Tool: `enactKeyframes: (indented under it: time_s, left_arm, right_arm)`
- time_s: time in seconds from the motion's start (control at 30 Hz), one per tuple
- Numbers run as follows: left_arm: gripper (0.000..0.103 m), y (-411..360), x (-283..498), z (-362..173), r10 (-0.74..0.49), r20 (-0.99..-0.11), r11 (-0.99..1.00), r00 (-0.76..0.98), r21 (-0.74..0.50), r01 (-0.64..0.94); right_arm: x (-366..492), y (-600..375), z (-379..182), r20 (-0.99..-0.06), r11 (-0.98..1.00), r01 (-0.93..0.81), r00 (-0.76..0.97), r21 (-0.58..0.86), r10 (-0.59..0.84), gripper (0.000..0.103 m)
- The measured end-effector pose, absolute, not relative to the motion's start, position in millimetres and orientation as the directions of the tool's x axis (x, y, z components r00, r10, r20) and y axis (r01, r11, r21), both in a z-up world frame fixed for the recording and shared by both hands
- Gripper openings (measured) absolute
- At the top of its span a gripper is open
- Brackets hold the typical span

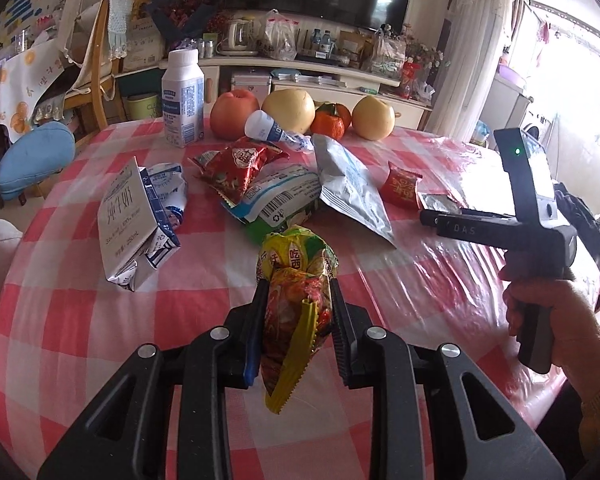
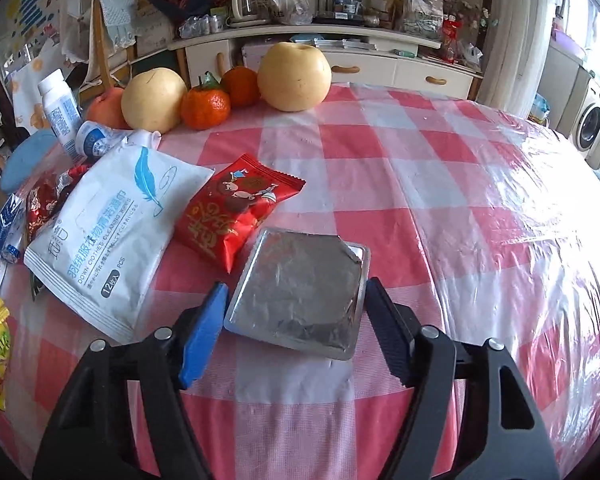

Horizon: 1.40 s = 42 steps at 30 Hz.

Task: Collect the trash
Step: 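Lift the yellow snack bag with the left tool while the right tool lifts the foil tray, then carry both items over the pink bucket and open both tools to drop them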

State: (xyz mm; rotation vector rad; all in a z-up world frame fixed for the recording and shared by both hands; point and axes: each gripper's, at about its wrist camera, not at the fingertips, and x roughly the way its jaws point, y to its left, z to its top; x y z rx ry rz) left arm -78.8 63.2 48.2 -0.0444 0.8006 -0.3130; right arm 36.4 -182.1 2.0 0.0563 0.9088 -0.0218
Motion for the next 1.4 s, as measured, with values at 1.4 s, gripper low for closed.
enactKeyframes:
  time_s: [1.4]
  left_arm:
    - [0.03,182.8,-94.3,102.7,-0.226,-0.603,0.954,0.765,-0.296,0.049]
  right_arm:
    - [-50.5,-67.1,98.6,-0.635,0.97,-0.219,0.736,0.105,0.235,0.065]
